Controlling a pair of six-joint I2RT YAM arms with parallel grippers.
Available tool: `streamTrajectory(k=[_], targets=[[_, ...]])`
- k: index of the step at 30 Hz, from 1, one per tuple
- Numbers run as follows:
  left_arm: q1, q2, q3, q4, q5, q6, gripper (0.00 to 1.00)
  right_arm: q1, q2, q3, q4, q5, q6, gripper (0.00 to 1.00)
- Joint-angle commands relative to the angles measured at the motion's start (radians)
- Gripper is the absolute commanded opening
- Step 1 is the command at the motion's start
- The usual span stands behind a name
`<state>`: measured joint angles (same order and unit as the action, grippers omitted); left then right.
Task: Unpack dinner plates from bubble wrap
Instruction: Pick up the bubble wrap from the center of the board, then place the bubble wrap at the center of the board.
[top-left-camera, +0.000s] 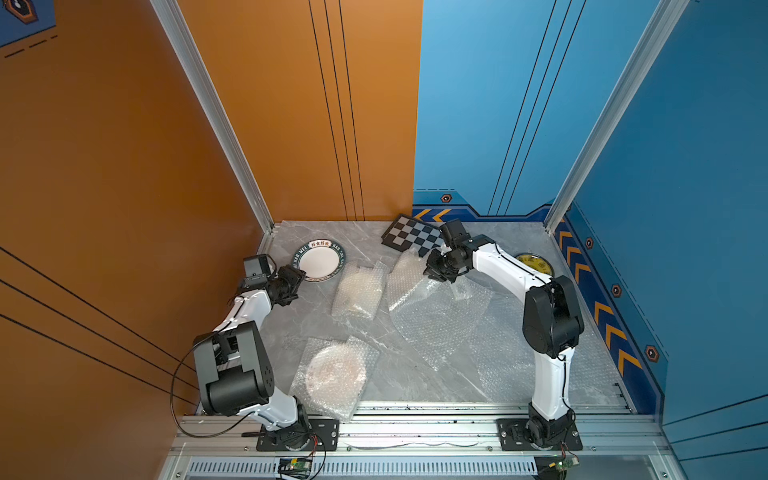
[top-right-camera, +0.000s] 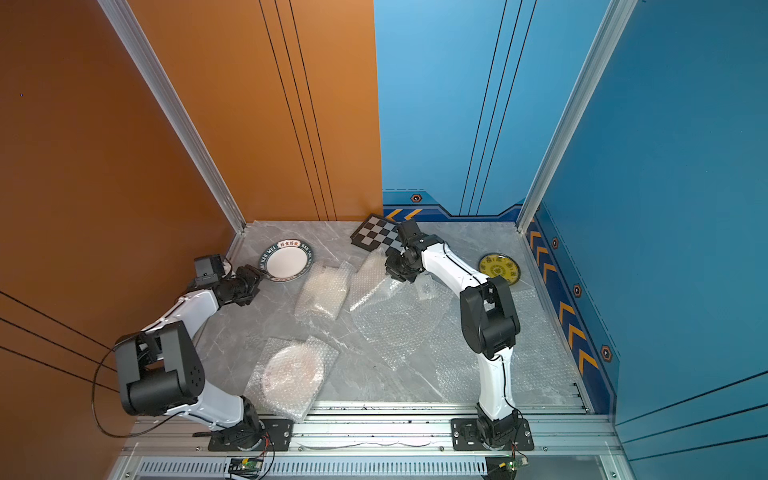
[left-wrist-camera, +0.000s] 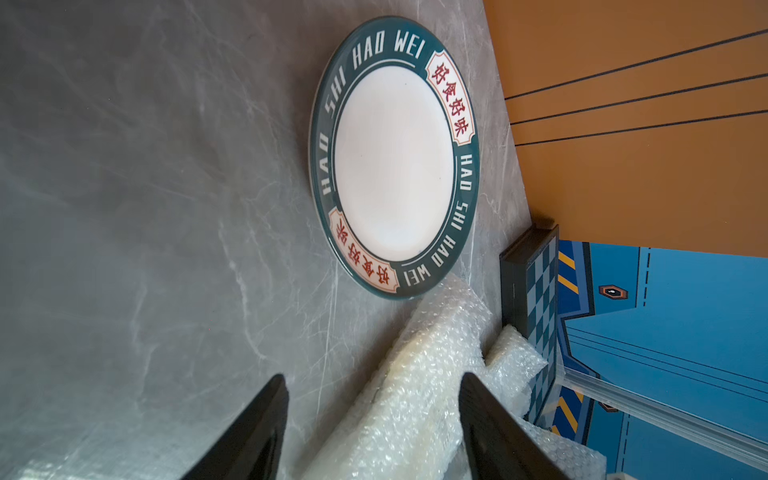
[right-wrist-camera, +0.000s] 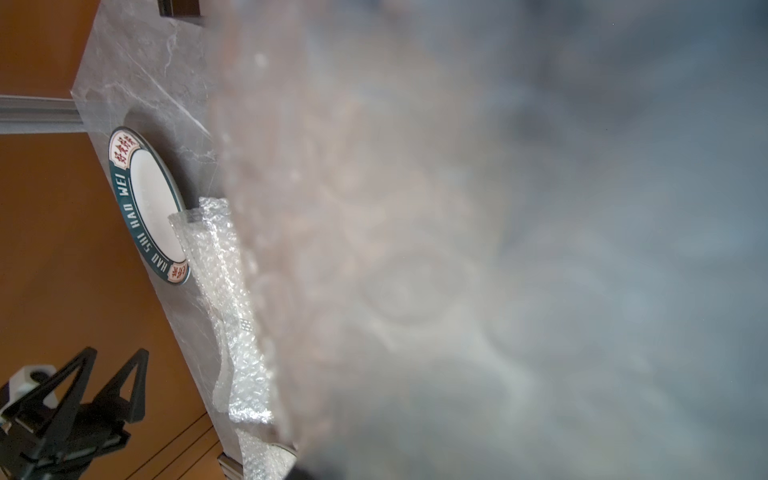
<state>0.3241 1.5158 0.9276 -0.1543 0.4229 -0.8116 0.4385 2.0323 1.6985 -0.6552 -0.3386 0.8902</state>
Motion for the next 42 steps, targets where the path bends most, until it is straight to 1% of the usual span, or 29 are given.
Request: streamTrajectory(k=[1, 2, 7, 13, 19, 26, 28, 31, 34, 36, 38, 40, 42], targets=[[-0.011, -0.075, -0.03, -0.065, 0.023, 0.01, 0.67, 0.003, 0.011, 0.035, -0.025, 0.079, 0.024, 0.14], [-0.014, -0.089, -0.034, -0.071, 0.026, 0.009, 0.67, 0.0, 0.009, 0.037, -0.026, 0.089, 0.03, 0.11], [-0.045, -0.167, -0.053, -0.111, 0.027, 0.011, 0.68, -0.012, -0.034, 0.034, -0.026, 0.17, 0.057, 0.04], [-0.11, -0.24, -0.052, -0.154, 0.02, 0.02, 0.69, -0.017, -0.098, 0.041, -0.026, 0.22, 0.064, 0.03], [-0.183, -0.283, -0.042, -0.211, 0.004, 0.051, 0.7, -0.058, -0.184, 0.037, -0.026, 0.246, 0.062, 0.02], [-0.238, -0.321, -0.05, -0.219, 0.018, 0.05, 0.71, -0.136, -0.273, 0.028, -0.027, 0.257, 0.058, 0.02], [-0.262, -0.324, -0.044, -0.22, 0.022, 0.051, 0.71, -0.18, -0.275, 0.031, -0.025, 0.248, 0.059, 0.02], [-0.299, -0.321, -0.038, -0.22, 0.022, 0.049, 0.71, -0.243, -0.253, 0.054, 0.004, 0.234, 0.046, 0.02], [-0.341, -0.323, -0.036, -0.22, 0.013, 0.048, 0.71, -0.311, -0.196, 0.088, 0.045, 0.236, 0.024, 0.03], [-0.365, -0.328, -0.038, -0.22, 0.008, 0.046, 0.71, -0.359, -0.147, 0.092, 0.081, 0.225, 0.044, 0.02], [-0.385, -0.338, -0.043, -0.22, 0.003, 0.04, 0.72, -0.402, -0.101, 0.092, 0.156, 0.195, 0.081, 0.02], [-0.403, -0.346, -0.046, -0.226, 0.001, 0.038, 0.72, -0.433, -0.04, 0.148, 0.223, 0.161, 0.111, 0.03], [-0.416, -0.348, -0.044, -0.237, -0.005, 0.039, 0.72, -0.452, 0.072, 0.25, 0.243, 0.103, 0.134, 0.03]])
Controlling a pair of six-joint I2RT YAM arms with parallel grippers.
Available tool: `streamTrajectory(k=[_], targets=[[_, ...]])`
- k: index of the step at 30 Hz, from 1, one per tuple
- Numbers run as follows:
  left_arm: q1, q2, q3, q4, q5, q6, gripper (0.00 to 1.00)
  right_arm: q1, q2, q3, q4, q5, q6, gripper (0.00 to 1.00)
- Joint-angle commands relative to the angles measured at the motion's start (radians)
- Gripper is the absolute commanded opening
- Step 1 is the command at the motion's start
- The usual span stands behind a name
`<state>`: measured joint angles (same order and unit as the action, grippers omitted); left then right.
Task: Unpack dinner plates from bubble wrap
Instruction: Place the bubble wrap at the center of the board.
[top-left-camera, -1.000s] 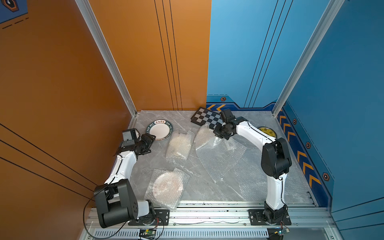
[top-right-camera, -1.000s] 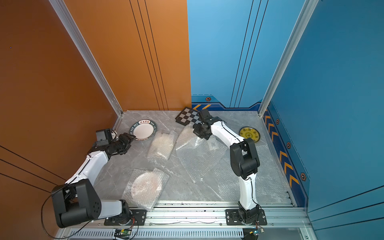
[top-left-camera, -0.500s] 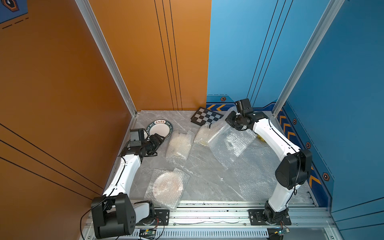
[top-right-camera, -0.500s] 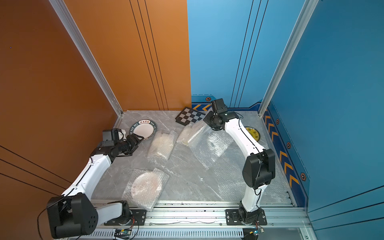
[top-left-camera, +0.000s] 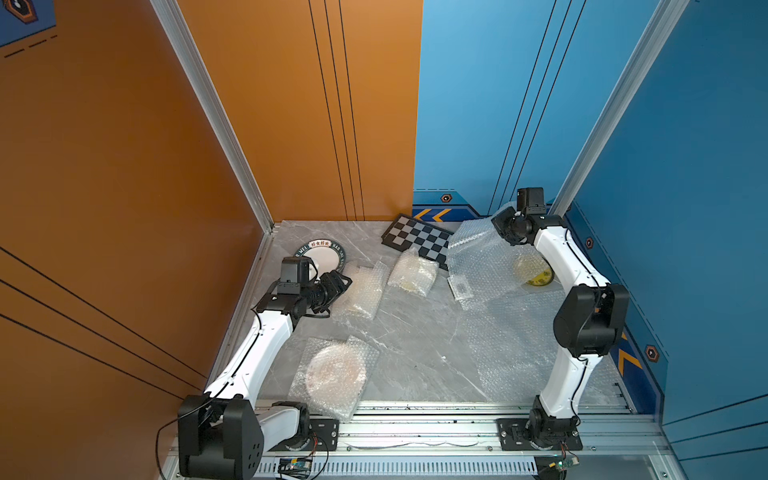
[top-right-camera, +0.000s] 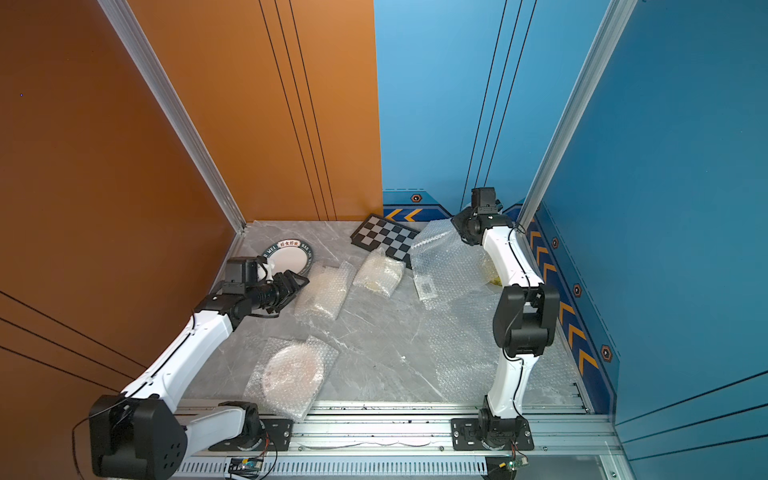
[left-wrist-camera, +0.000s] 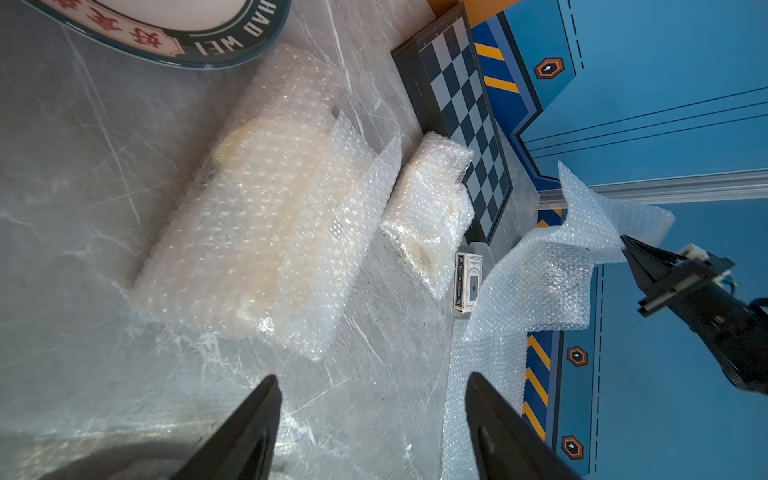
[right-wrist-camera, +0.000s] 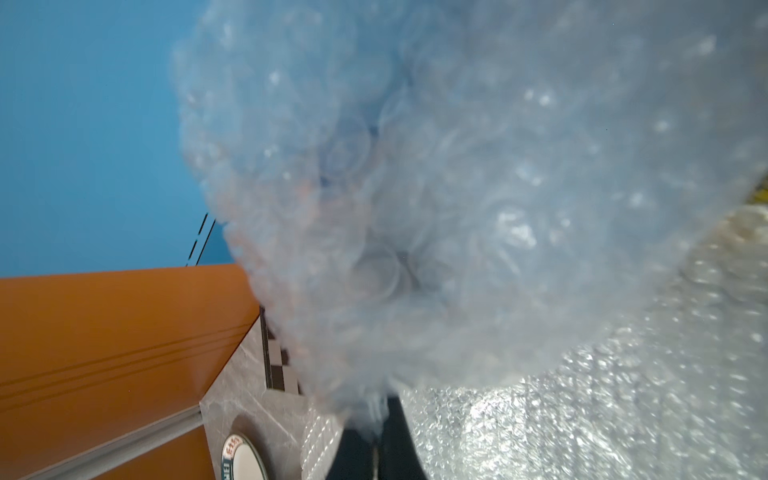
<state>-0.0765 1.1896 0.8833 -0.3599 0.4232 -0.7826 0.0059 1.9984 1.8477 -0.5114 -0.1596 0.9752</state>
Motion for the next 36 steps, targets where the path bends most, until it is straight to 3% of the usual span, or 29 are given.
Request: streamTrajectory(k=[1, 8, 11, 13, 15, 18, 20, 22, 29, 36], targets=[[-0.022, -0.02, 0.0, -0.034, -0.01, 0.011, 0.72, -0.025, 0.159, 0.15, 0.098, -0.106, 0.058, 0.03], [-0.05, 0.036, 0.028, -0.042, -0.035, 0.004, 0.72, -0.037, 0.517, 0.621, 0.102, -0.232, 0.135, 0.05], [-0.067, 0.072, 0.056, -0.044, -0.047, 0.006, 0.72, -0.025, 0.613, 0.72, 0.115, -0.253, 0.185, 0.09], [-0.079, 0.097, 0.074, -0.045, -0.054, 0.005, 0.72, -0.014, 0.638, 0.725, 0.136, -0.257, 0.193, 0.23], [-0.094, 0.118, 0.097, -0.049, -0.06, 0.004, 0.72, -0.006, 0.655, 0.723, 0.149, -0.264, 0.19, 0.44], [-0.116, 0.141, 0.123, -0.06, -0.068, 0.008, 0.73, -0.005, 0.651, 0.723, 0.163, -0.273, 0.171, 0.65], [-0.128, 0.148, 0.133, -0.063, -0.072, 0.008, 0.73, -0.007, 0.617, 0.705, 0.163, -0.271, 0.148, 0.73], [-0.138, 0.146, 0.135, -0.065, -0.077, 0.007, 0.73, -0.012, 0.537, 0.632, 0.163, -0.247, 0.118, 0.76], [-0.172, 0.129, 0.131, -0.065, -0.093, 0.002, 0.73, -0.025, 0.186, 0.341, -0.112, -0.06, -0.016, 0.78], [-0.205, 0.124, 0.128, -0.063, -0.082, 0.009, 0.75, -0.031, -0.141, 0.042, -0.171, -0.06, -0.145, 0.78]])
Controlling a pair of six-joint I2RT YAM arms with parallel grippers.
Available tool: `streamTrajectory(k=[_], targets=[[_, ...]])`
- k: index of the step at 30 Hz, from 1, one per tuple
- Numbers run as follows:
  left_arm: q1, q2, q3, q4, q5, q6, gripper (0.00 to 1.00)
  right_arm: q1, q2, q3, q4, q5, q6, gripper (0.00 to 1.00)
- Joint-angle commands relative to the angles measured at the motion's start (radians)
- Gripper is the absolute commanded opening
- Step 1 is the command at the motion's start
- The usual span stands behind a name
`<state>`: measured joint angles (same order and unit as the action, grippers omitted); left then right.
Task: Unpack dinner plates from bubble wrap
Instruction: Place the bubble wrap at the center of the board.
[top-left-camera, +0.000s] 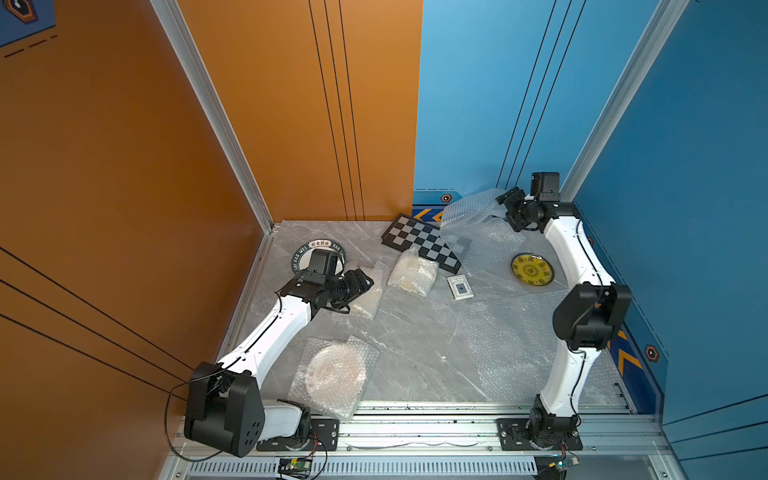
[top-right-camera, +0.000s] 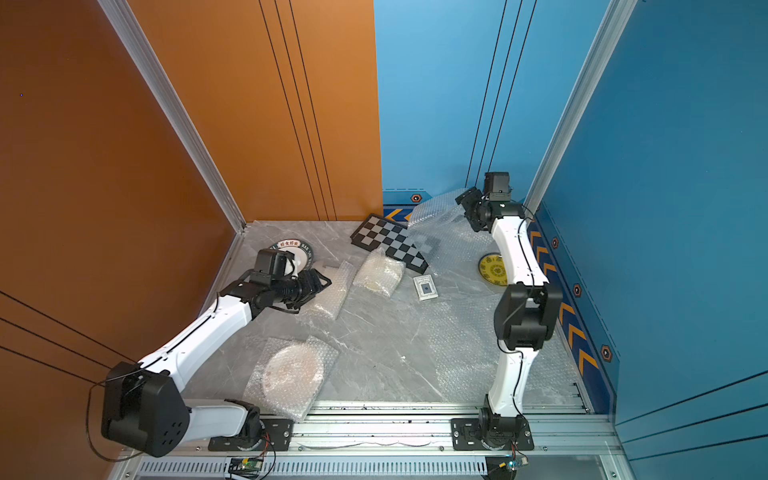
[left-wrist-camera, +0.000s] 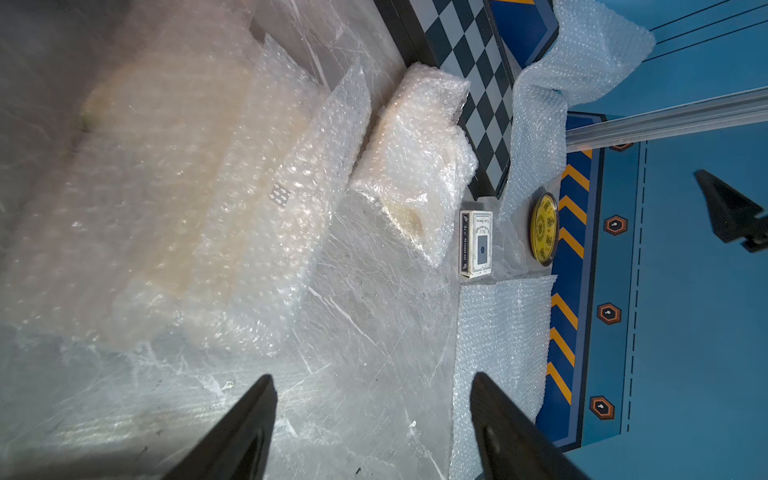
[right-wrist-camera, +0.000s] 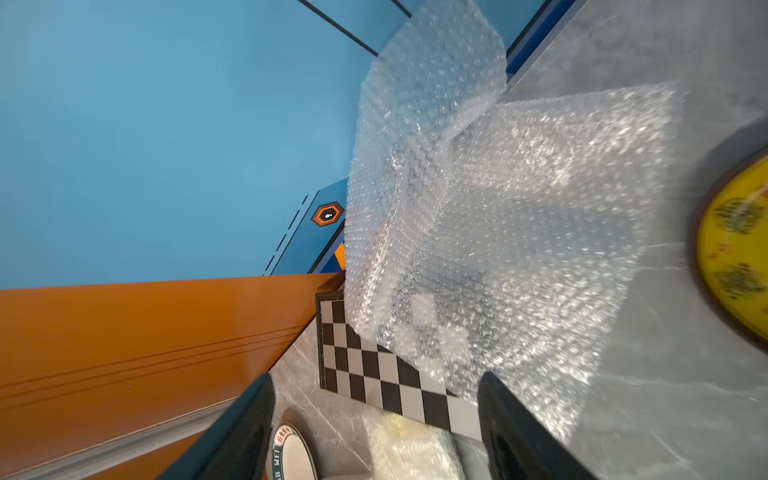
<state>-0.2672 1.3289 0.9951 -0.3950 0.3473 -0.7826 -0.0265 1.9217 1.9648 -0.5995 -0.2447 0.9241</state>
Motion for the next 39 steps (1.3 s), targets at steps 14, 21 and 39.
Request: streamTrajectory(k=[14, 21, 39], targets=[[-0.03, -0.031, -0.012, -0.036, 0.008, 0.004, 0.76, 0.396, -0.063, -0.383, -0.089, -0.24, -0.185, 0.77], [0.055, -0.15, -0.076, -0.102, 0.029, 0.014, 0.76, 0.524, 0.083, -0.259, -0.185, -0.1, -0.327, 0.75], [0.238, -0.4, -0.232, -0.188, 0.115, -0.009, 0.75, 0.683, 0.331, 0.079, -0.494, 0.393, -0.651, 0.68]])
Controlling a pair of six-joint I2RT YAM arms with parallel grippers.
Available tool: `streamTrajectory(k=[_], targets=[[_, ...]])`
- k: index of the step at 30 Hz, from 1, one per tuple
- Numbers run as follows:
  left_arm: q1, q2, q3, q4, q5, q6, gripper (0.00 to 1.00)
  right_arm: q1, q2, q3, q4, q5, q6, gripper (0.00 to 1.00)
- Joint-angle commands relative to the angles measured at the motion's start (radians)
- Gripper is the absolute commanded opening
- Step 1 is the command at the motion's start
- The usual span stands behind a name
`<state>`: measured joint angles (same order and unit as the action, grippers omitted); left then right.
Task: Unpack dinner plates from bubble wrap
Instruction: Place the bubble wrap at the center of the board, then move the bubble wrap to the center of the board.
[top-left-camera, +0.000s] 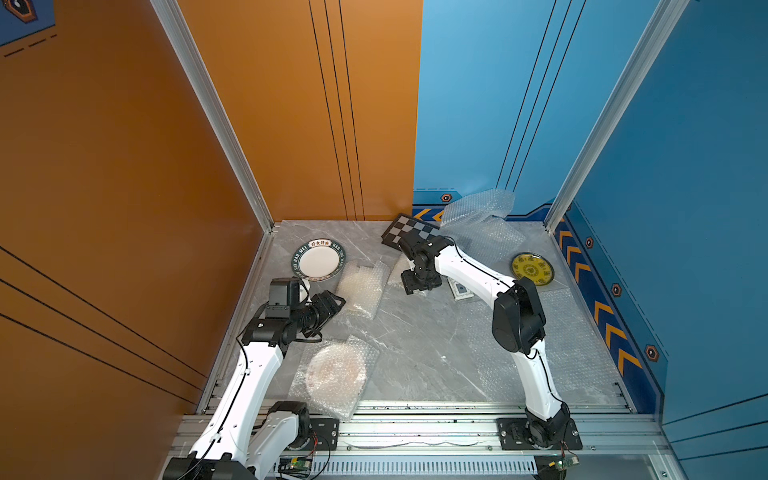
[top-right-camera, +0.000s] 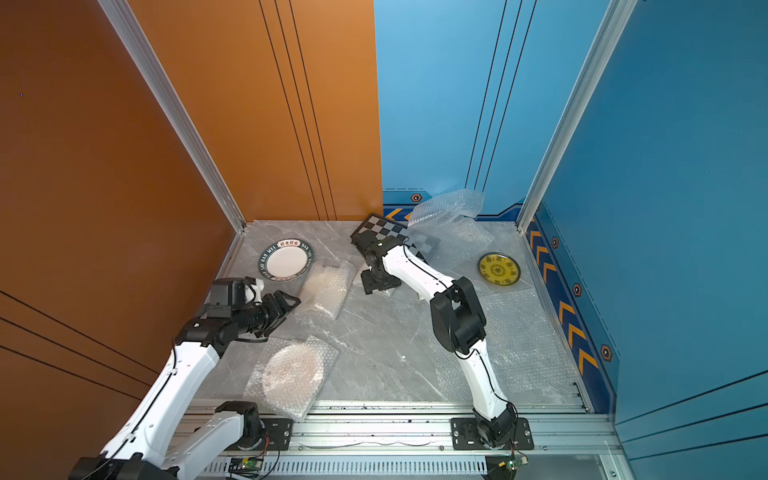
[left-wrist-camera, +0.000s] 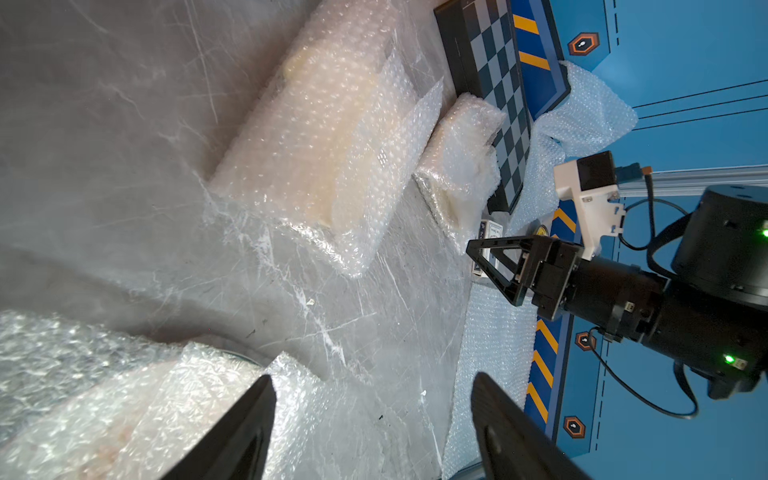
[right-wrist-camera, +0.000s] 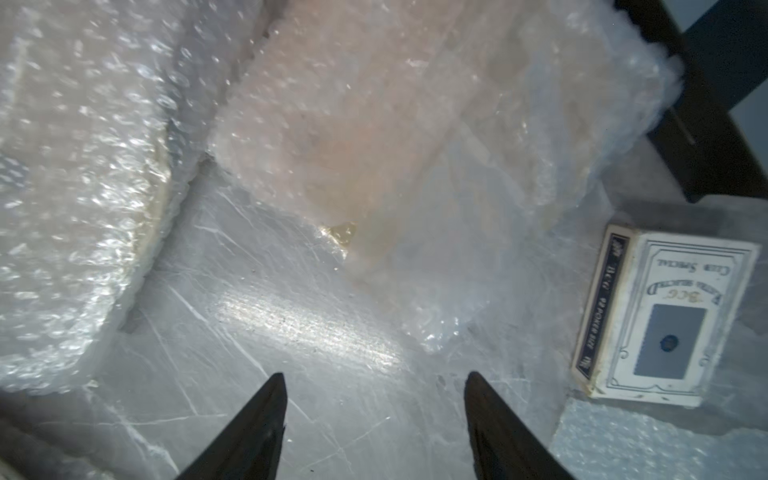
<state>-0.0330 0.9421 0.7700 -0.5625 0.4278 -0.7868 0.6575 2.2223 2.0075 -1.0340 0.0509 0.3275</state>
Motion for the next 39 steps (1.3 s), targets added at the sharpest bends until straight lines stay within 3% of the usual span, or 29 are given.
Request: streamTrajectory(k=[1, 15, 30, 32, 36, 39], targets=[[0.004, -0.01, -0.008, -0.022, 0.035, -0.003, 0.75, -0.001, 0.039, 0.042, -0.06, 0.099, -0.059, 0.68], [0.001, 0.029, 0.016, -0.025, 0.03, 0.01, 0.76, -0.022, 0.105, 0.115, -0.061, 0.116, -0.039, 0.51], [-0.002, 0.037, 0.003, -0.025, 0.034, 0.009, 0.76, -0.021, 0.194, 0.208, -0.061, 0.097, -0.061, 0.5], [-0.004, 0.041, 0.008, -0.025, 0.035, 0.011, 0.76, -0.021, 0.203, 0.216, -0.059, 0.095, -0.057, 0.4], [-0.008, 0.044, 0.016, -0.028, 0.034, 0.016, 0.76, -0.018, 0.204, 0.213, -0.061, 0.087, -0.053, 0.07], [-0.018, 0.044, 0.026, -0.037, 0.024, 0.026, 0.76, -0.005, 0.172, 0.183, -0.061, 0.091, -0.062, 0.02]])
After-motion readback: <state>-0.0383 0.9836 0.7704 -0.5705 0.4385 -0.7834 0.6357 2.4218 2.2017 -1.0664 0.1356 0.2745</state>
